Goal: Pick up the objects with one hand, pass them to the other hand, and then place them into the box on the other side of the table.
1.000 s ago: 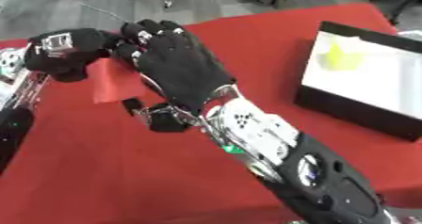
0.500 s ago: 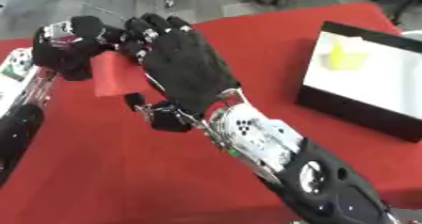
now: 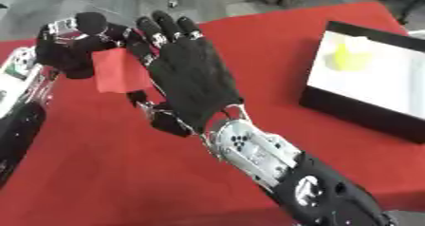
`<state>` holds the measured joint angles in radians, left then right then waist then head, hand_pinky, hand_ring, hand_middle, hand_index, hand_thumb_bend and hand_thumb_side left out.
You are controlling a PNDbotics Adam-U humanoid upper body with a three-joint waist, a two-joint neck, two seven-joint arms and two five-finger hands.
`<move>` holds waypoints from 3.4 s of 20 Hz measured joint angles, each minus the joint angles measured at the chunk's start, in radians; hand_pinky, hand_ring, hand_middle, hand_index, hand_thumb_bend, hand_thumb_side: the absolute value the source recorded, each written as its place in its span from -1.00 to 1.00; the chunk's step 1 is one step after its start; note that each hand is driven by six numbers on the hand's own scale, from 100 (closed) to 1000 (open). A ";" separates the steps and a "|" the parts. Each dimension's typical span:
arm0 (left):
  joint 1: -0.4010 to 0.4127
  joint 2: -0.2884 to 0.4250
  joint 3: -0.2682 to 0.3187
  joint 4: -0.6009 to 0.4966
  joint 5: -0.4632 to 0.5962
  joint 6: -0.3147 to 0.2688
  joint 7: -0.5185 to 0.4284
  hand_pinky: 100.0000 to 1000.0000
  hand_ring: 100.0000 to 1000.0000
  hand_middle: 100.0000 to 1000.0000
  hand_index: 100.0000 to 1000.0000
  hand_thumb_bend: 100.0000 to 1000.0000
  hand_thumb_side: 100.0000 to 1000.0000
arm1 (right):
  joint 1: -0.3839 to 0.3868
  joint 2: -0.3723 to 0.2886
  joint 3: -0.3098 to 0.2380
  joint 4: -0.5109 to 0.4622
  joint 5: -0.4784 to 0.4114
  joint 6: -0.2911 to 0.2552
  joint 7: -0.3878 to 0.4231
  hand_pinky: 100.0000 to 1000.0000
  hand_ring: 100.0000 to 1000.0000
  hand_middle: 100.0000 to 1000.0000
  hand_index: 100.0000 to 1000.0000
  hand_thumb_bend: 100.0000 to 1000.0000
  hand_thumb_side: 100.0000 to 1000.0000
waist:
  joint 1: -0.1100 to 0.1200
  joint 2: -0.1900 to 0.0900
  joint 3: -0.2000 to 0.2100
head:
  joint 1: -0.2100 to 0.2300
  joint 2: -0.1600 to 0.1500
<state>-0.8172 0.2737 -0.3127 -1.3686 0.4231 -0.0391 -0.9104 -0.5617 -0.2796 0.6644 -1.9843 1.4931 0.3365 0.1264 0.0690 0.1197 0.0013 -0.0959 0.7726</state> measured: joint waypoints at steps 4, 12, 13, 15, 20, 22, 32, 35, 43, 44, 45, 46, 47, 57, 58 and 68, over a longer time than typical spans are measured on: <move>0.000 0.000 0.030 0.032 -0.016 -0.009 0.001 0.65 0.08 0.03 0.39 -0.72 1.00 | 0.006 -0.002 0.002 0.000 0.002 0.004 -0.001 0.29 0.62 0.45 -0.56 -0.56 -0.37 | 0.000 0.000 0.000 | 0.004 0.000; 0.011 0.052 0.142 0.141 -0.058 -0.038 0.003 0.65 0.08 0.03 0.39 -0.72 1.00 | 0.007 -0.031 -0.023 0.000 0.011 0.000 -0.012 0.31 0.62 0.46 -0.54 -0.59 -0.34 | -0.001 0.000 0.000 | 0.007 0.000; 0.011 0.053 0.153 0.154 -0.063 -0.041 0.003 0.65 0.08 0.03 0.39 -0.72 1.00 | 0.007 -0.032 -0.023 0.000 0.011 -0.001 -0.014 0.31 0.62 0.46 -0.54 -0.59 -0.34 | -0.001 0.000 0.000 | 0.007 0.000; 0.012 0.054 0.169 0.173 -0.072 -0.047 0.003 0.65 0.08 0.04 0.39 -0.72 1.00 | 0.007 -0.032 -0.023 0.000 0.011 -0.004 -0.018 0.32 0.63 0.46 -0.54 -0.59 -0.34 | -0.002 0.000 0.000 | 0.006 0.000; 0.015 0.063 0.210 0.215 -0.099 -0.065 0.003 0.65 0.09 0.04 0.39 -0.75 1.00 | 0.007 -0.033 -0.025 0.000 0.001 -0.005 -0.019 0.28 0.62 0.44 -0.54 -0.55 -0.37 | -0.005 0.000 0.001 | 0.001 0.000; 0.019 0.084 0.230 0.226 -0.102 -0.080 0.003 0.65 0.08 0.04 0.39 -0.78 1.00 | 0.012 -0.036 -0.039 0.000 -0.006 0.014 -0.015 0.23 0.61 0.42 -0.55 -0.52 -0.39 | -0.007 0.000 0.001 | -0.009 0.000; 0.203 0.305 0.403 0.150 -0.047 -0.246 0.080 0.59 0.06 0.01 0.37 -1.00 0.72 | 0.106 -0.264 -0.322 0.112 -0.144 0.450 -0.145 -0.20 0.46 0.15 -0.54 -0.10 -0.56 | -0.010 -0.004 0.006 | -0.156 0.000; 0.289 0.322 0.465 0.090 -0.034 -0.268 0.119 0.59 0.05 0.00 0.37 -1.00 0.71 | 0.135 -0.317 -0.466 0.244 -0.255 0.536 -0.246 -0.25 0.43 0.12 -0.46 -0.04 -0.60 | -0.015 -0.006 0.007 | -0.196 0.000; 0.390 0.316 0.554 -0.016 -0.040 -0.235 0.158 0.60 0.05 0.00 0.38 -1.00 0.74 | 0.119 -0.413 -0.535 0.648 -0.666 0.539 -0.326 0.52 0.69 0.63 0.63 0.55 -0.31 | -0.017 -0.006 0.032 | -0.240 0.000; 0.391 0.313 0.556 -0.021 -0.043 -0.230 0.157 0.60 0.05 0.00 0.38 -1.00 0.74 | 0.115 -0.421 -0.523 0.673 -0.686 0.535 -0.291 0.67 0.72 0.69 0.80 0.66 -0.22 | -0.018 -0.006 0.033 | -0.237 0.000; 0.392 0.311 0.559 -0.024 -0.046 -0.227 0.156 0.60 0.05 0.00 0.38 -1.00 0.74 | 0.112 -0.429 -0.515 0.692 -0.692 0.529 -0.252 0.70 0.72 0.70 0.86 0.70 -0.17 | -0.018 -0.006 0.033 | -0.230 0.000; 0.392 0.308 0.559 -0.027 -0.048 -0.224 0.155 0.60 0.05 0.00 0.38 -1.00 0.74 | 0.112 -0.436 -0.510 0.704 -0.688 0.524 -0.212 0.71 0.72 0.70 0.87 0.72 -0.15 | -0.018 -0.006 0.035 | -0.223 0.000; 0.392 0.307 0.559 -0.028 -0.050 -0.223 0.154 0.60 0.05 0.00 0.38 -1.00 0.74 | 0.111 -0.440 -0.509 0.711 -0.674 0.519 -0.175 0.71 0.72 0.70 0.89 0.74 -0.13 | -0.018 -0.006 0.035 | -0.215 0.000; 0.395 0.307 0.565 -0.028 -0.065 -0.220 0.150 0.59 0.06 0.00 0.39 -1.00 0.74 | 0.132 -0.458 -0.536 0.620 -0.416 0.500 0.033 0.66 0.71 0.67 0.96 0.74 0.00 | -0.021 -0.006 0.036 | -0.161 0.000; 0.395 0.307 0.565 -0.028 -0.069 -0.223 0.152 0.59 0.06 0.00 0.39 -1.00 0.73 | 0.139 -0.458 -0.536 0.583 -0.383 0.490 0.040 0.65 0.71 0.66 0.95 0.60 -0.08 | -0.021 -0.006 0.034 | -0.155 0.000; 0.264 0.423 0.533 0.232 -0.401 -0.442 0.281 0.46 0.10 0.06 0.48 -1.00 -0.05 | 0.091 -0.181 -0.365 0.027 0.104 0.045 0.111 0.64 0.73 0.64 0.85 0.01 -0.13 | -0.004 -0.007 -0.013 | 0.100 0.000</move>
<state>-0.5529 0.6968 0.2205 -1.1371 0.0217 -0.4816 -0.6295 -0.4704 -0.4602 0.2994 -1.9576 1.5971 0.3815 0.2375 0.0652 0.1125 -0.0122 0.0041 0.7726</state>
